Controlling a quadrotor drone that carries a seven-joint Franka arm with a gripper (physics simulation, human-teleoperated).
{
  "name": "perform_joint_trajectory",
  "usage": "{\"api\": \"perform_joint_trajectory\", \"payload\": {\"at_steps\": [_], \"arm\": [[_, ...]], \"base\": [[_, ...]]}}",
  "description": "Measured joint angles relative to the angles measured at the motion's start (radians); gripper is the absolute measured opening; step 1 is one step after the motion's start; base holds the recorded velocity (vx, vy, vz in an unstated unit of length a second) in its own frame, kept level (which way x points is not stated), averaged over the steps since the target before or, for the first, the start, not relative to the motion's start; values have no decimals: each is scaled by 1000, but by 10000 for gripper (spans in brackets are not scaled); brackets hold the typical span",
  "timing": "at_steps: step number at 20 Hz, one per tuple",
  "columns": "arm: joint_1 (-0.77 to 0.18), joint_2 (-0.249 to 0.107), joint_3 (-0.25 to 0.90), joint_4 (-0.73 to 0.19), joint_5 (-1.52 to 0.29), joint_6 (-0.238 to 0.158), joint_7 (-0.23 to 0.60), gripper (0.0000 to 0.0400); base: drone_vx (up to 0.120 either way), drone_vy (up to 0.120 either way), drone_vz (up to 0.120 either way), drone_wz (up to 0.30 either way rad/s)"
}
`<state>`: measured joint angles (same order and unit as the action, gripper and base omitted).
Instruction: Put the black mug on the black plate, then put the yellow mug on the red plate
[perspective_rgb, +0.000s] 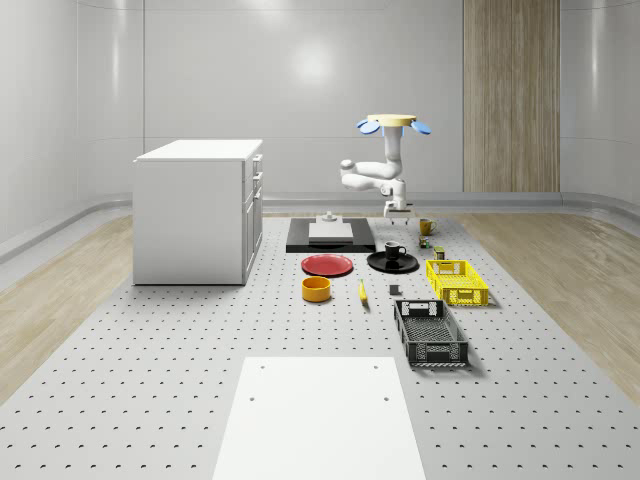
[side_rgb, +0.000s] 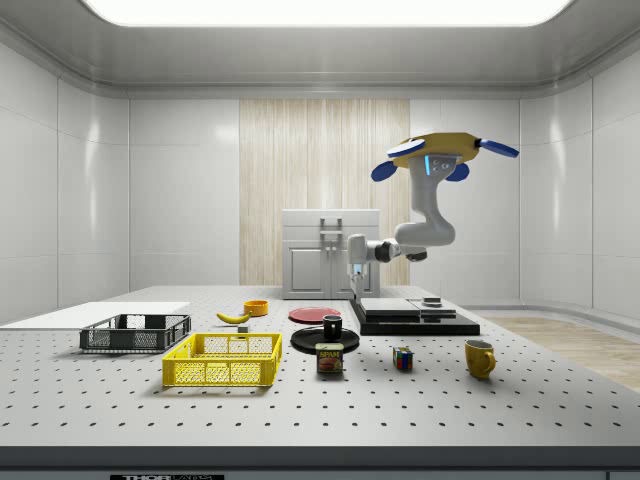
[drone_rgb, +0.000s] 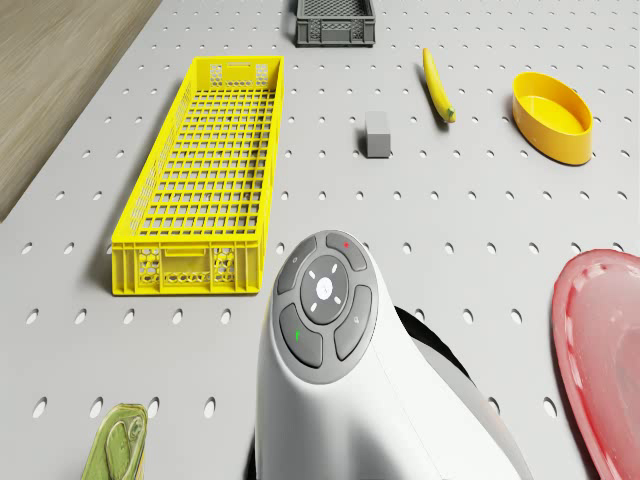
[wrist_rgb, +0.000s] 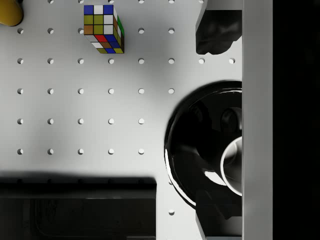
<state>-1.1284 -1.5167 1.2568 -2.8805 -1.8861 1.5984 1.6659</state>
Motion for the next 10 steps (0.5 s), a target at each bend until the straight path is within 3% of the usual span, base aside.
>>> {"api": "perform_joint_trajectory", "payload": {"at_steps": [10], "arm": [[0,-1,1,0,1,1,0,400]], "base": [[-120,120,0,0]]}}
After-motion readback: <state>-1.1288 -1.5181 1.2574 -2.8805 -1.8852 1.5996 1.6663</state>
